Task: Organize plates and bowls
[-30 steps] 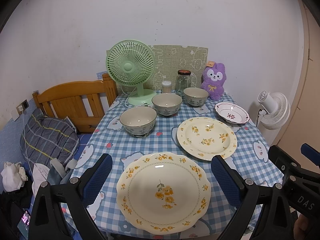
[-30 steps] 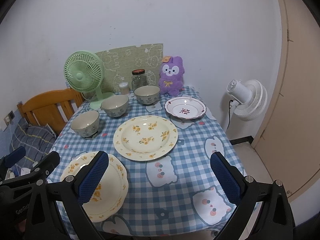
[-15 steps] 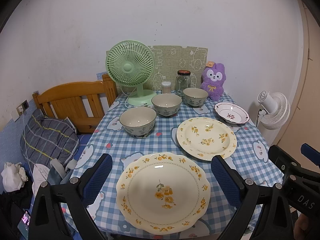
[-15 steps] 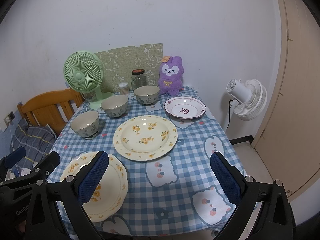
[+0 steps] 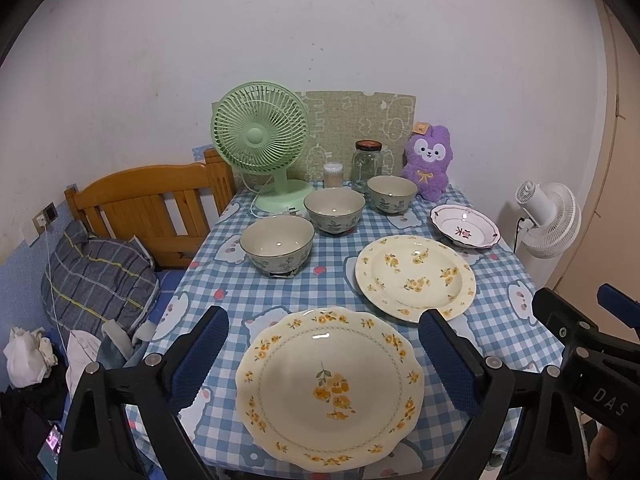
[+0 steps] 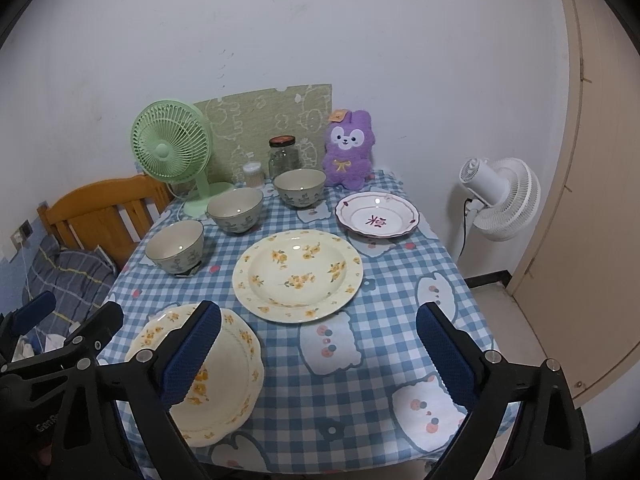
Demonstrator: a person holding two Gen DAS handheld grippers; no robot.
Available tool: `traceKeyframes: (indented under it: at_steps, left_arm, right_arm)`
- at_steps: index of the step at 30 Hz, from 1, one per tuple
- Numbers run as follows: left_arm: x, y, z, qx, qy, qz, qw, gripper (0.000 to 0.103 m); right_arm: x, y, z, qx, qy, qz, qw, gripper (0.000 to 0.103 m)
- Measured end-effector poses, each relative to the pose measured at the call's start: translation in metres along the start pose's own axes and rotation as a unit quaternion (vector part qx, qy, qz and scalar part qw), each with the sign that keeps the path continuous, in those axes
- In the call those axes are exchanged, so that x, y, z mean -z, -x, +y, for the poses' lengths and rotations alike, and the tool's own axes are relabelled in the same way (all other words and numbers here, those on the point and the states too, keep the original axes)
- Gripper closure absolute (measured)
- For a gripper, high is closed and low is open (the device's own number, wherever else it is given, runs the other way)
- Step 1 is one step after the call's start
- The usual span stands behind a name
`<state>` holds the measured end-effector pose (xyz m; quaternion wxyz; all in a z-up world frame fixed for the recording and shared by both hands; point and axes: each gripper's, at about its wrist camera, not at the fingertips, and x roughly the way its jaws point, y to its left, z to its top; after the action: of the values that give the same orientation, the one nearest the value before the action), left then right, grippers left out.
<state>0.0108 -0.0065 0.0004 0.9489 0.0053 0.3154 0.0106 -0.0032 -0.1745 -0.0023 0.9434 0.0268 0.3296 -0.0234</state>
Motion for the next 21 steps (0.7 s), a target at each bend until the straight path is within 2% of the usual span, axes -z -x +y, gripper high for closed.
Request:
traceKeyframes:
  at_steps: [8,15,21]
  left_arm:
    - [-0.003,-0.010,0.010,-0.004,0.001,0.018,0.9998,0.010]
    - [-0.001,-0.031,0.018,-0.012,0.000,0.041,0.9991,0.017]
    - [0.006,-0.053,0.027,-0.015,0.004,0.070,0.9974,0.019]
  right_arm:
    - [-0.007,-0.017,0.016,-0.007,0.001,0.028,1.000,0.007]
    - [0.000,-0.039,0.034,-0.009,0.003,0.054,0.998,0.011]
    - [0.008,-0.064,0.046,-0.007,0.010,0.077,0.997,0.012]
